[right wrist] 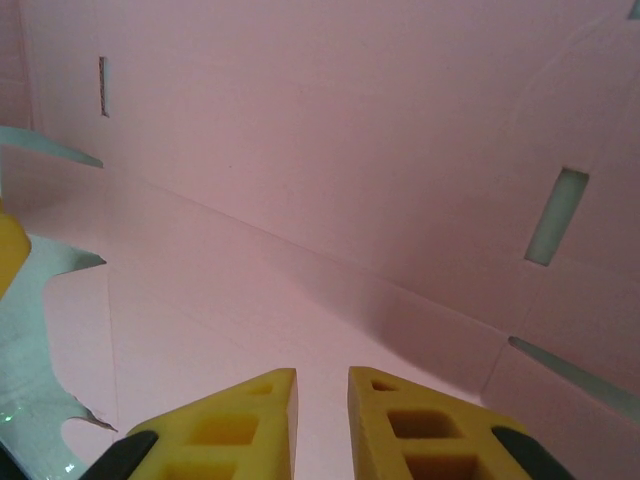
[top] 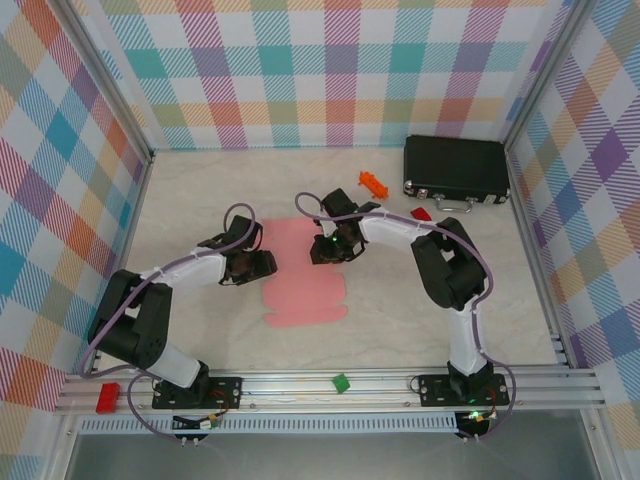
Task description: Fold the paper box
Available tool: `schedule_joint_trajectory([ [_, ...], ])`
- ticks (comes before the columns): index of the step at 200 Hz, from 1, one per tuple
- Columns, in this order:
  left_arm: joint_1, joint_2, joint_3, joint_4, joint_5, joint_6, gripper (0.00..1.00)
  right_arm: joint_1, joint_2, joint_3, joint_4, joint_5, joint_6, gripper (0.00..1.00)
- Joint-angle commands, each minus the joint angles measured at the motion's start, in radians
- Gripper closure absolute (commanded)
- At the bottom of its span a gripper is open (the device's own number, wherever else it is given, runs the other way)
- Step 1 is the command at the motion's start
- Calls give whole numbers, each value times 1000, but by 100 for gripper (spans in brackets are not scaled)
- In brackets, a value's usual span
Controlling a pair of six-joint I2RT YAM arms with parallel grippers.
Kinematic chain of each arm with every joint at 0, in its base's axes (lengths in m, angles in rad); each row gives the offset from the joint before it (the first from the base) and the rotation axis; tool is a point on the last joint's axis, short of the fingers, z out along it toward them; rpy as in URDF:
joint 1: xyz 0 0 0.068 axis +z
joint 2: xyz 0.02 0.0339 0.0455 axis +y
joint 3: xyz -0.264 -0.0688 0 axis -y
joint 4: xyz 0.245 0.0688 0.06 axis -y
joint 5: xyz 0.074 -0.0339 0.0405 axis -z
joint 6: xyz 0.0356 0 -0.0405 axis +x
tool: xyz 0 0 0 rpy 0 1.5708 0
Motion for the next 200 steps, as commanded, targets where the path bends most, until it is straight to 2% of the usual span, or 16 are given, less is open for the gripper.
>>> schedule_joint_trajectory([
  [1, 10, 29, -3, 48, 36, -13, 43, 10, 19, -18, 18, -21, 16, 78],
  [36, 11, 63, 15, 81, 82, -16, 57, 10, 29, -24, 18, -12, 22, 78],
  [78, 3, 23, 29, 27, 76, -7, 65, 14, 44, -25, 17, -6, 28, 79],
  [157, -63, 66, 117, -33, 55, 68, 67, 18, 52, -27, 18, -9, 36, 79],
  [200, -96, 120, 164, -50, 63, 87, 73, 18, 51, -28, 20, -10, 44, 79],
])
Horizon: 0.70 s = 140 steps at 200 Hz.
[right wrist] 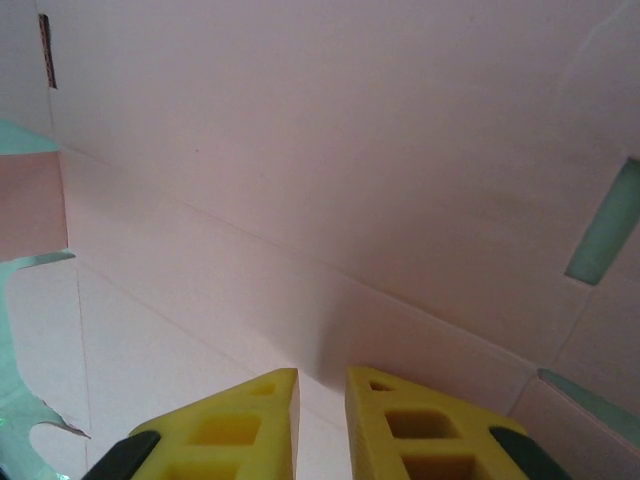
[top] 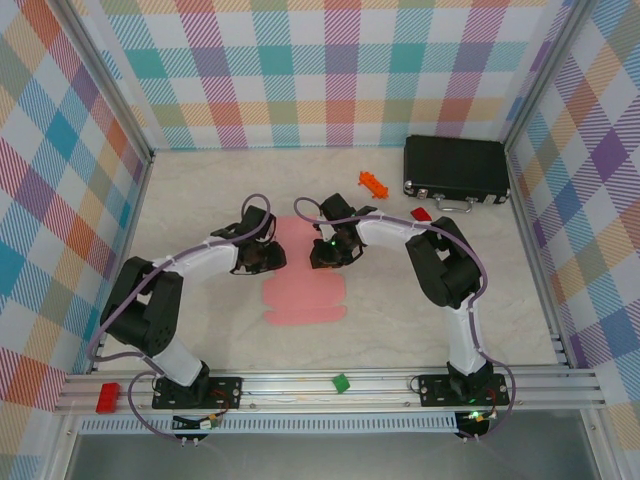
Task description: Fold the paper box
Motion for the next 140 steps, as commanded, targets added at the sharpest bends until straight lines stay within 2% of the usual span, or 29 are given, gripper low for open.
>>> schedule_joint_trajectory([
  [1, -24, 29, 38, -44, 8, 28, 73, 8, 22, -15, 1, -12, 18, 79],
  [77, -29, -38, 61, -107, -75, 38, 71, 8, -61, -22, 1, 20, 36, 79],
  [140, -33, -140, 89, -155, -131, 76, 70, 6, -217, -53, -28, 151, 52, 77],
])
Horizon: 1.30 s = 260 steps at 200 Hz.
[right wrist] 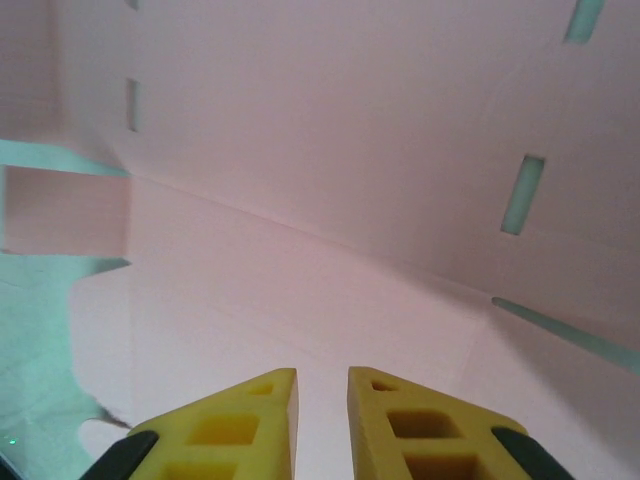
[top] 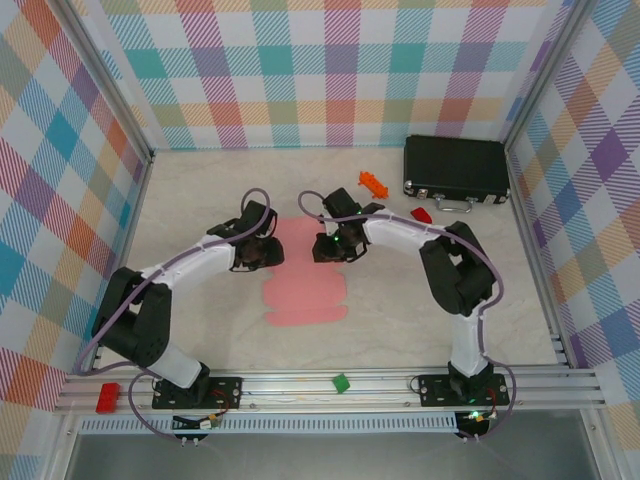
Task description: Fold the paper box
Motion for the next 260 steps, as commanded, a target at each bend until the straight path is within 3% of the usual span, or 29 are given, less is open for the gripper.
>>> schedule_joint_trajectory([
  [1, -9, -44, 34, -45, -32, 33, 70, 4, -87, -22, -21, 74, 21, 77],
  [25, -25, -27, 45, -38, -11, 43, 75, -5, -117, -53, -42, 150, 35, 75],
  [40, -27, 11, 53, -16, 66, 37, 81, -15, -131, -85, -41, 181, 49, 72],
  [73, -57, 121, 100, -22, 112, 12, 100, -30, -135, -137, -30, 183, 73, 67],
  [155, -70, 263, 107, -16, 80, -12, 100, -33, -88, -148, 1, 252, 138, 63],
  [260, -81, 319, 117, -55, 31, 6, 100, -36, -42, -130, 70, 135, 134, 65],
])
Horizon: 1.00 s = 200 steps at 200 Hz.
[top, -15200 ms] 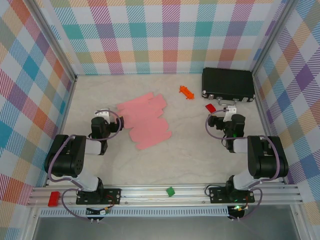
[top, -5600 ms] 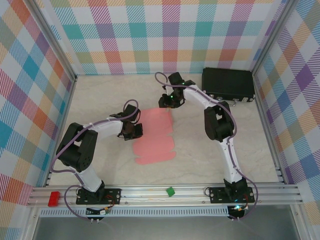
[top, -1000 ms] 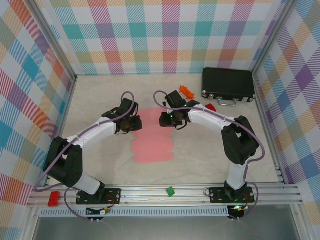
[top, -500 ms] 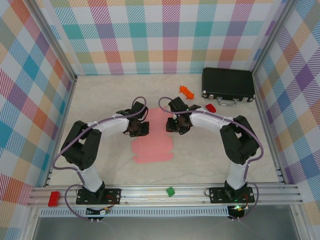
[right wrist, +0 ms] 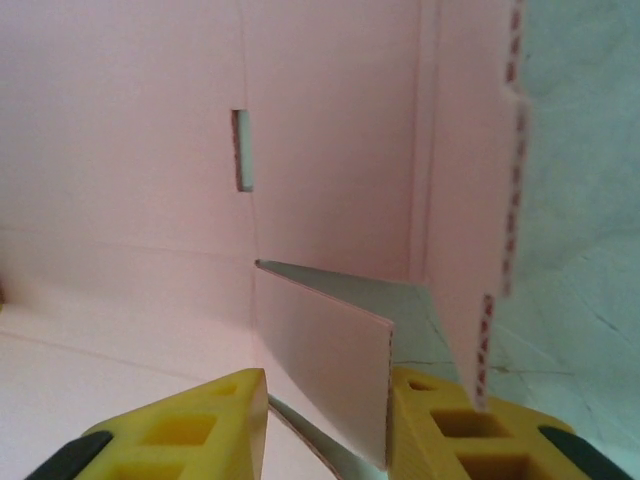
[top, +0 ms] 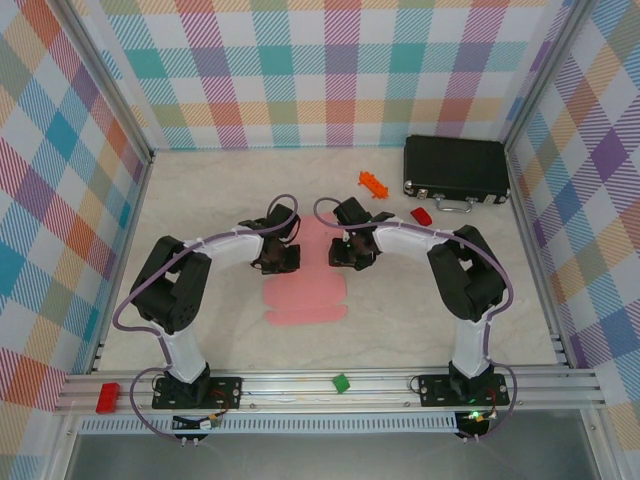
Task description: Fold the paper box
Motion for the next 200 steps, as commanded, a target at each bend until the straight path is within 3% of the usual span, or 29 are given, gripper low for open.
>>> schedule_joint_trajectory([
  [1, -12, 31, 6, -50, -31, 7, 100, -7, 1, 22, 24, -40, 10, 65],
  [87, -13, 37, 11, -54, -30, 7, 100, -6, 9, 42, 64, -184, -46, 67],
  [200, -13, 59, 28, -54, -51, 27, 100, -6, 23, 49, 98, -243, -18, 67],
])
